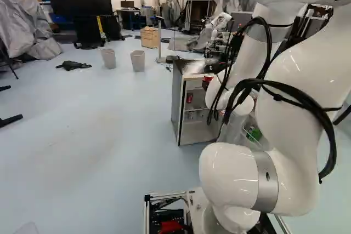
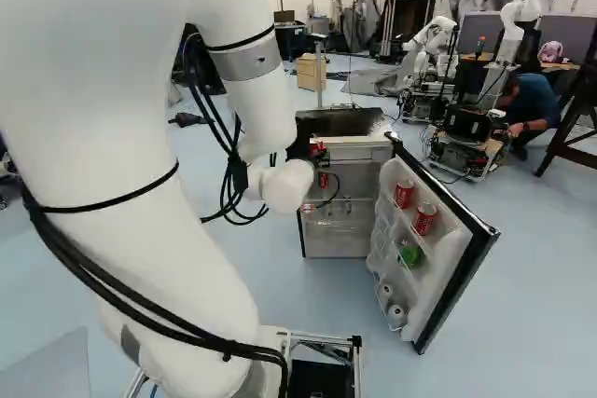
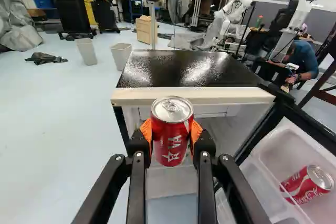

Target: Grab a drink from the fridge

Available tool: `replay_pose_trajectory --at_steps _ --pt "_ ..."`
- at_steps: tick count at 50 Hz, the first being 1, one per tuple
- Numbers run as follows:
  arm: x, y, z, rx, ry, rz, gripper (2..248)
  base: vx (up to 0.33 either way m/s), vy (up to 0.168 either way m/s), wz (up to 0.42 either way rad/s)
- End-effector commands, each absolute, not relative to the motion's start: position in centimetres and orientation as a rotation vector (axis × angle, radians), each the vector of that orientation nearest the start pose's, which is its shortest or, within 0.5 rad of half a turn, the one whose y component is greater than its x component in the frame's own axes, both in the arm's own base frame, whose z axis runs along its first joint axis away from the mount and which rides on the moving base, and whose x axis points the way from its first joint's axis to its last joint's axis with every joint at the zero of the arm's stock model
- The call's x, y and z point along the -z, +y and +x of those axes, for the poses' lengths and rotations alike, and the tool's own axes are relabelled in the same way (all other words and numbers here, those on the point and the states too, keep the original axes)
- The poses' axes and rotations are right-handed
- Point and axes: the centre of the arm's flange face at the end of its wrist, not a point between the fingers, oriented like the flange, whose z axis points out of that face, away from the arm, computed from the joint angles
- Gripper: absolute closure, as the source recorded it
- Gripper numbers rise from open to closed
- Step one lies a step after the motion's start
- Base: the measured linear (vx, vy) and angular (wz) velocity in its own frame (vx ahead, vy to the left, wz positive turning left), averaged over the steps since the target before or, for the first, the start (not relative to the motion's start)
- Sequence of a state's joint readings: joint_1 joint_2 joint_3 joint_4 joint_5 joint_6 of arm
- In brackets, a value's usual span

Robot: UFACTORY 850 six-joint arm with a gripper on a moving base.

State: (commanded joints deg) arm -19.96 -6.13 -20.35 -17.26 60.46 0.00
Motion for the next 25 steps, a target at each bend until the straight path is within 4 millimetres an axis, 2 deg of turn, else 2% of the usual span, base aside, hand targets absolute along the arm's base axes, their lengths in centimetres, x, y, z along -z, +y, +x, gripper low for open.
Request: replay_pose_trajectory --at_steps 25 --pt "-37.2 -10.8 37.6 1.983 -0.028 -2.569 158 0.000 0.000 0.000"
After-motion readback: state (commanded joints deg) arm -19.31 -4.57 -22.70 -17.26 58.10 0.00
